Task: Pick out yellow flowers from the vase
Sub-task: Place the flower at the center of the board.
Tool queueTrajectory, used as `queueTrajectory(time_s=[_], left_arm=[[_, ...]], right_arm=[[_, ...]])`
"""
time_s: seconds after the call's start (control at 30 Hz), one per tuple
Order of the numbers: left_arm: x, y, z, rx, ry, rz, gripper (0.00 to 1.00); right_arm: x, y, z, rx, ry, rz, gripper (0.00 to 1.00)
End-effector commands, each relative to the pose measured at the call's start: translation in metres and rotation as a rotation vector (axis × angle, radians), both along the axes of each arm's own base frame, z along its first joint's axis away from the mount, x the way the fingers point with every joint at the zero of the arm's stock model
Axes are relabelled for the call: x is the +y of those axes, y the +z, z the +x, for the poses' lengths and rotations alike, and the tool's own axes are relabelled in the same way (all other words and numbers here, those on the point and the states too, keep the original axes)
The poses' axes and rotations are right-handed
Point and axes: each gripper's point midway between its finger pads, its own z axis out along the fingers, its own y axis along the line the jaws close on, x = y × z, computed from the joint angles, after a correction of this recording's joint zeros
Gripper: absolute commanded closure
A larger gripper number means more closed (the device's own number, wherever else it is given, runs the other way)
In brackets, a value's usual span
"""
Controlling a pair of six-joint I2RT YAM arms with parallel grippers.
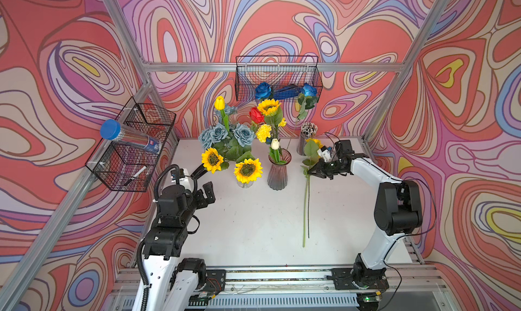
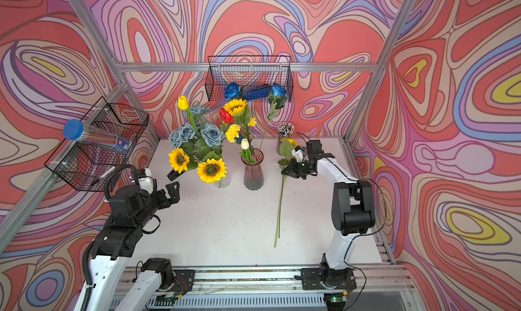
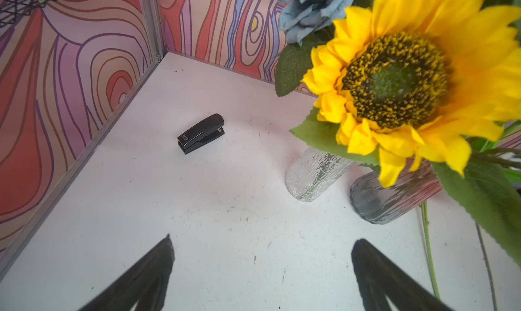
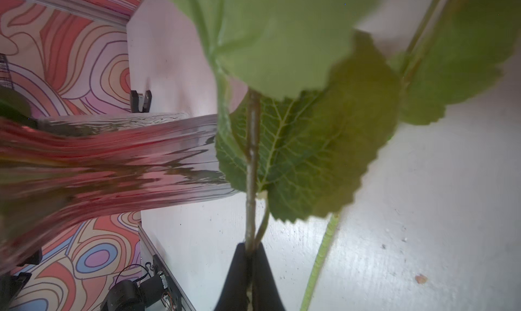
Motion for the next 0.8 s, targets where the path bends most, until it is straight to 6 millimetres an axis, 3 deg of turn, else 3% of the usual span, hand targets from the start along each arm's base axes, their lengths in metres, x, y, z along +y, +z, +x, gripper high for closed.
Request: queueTrajectory(time_s=[0.0,0.2,0.37,0.77], left_arm=[[0.001,0.008,-0.002,-0.008,0.007,-0.007,0.0],[0.001,0.008,-0.002,-0.01,0.007,-0.008,0.0],[0.001,0.007,-0.001,-0.008,0.005,-0.009,0.0],[0.002,0.01,-0.003,-0.023,0.007,-0.005,0.0]], right_arm=[[0.019,-0.021,-0.006,0.041,0.085,-0.049,1.0],[0.021,-0.06,-0.002,0.115,0.086,-0.105,1.0],[0.017,-0.077,0.005,0.14,0.073,-0.144,1.0],[0.013,-0.079,0.006,0.134,0.059,-0.166,0.99]])
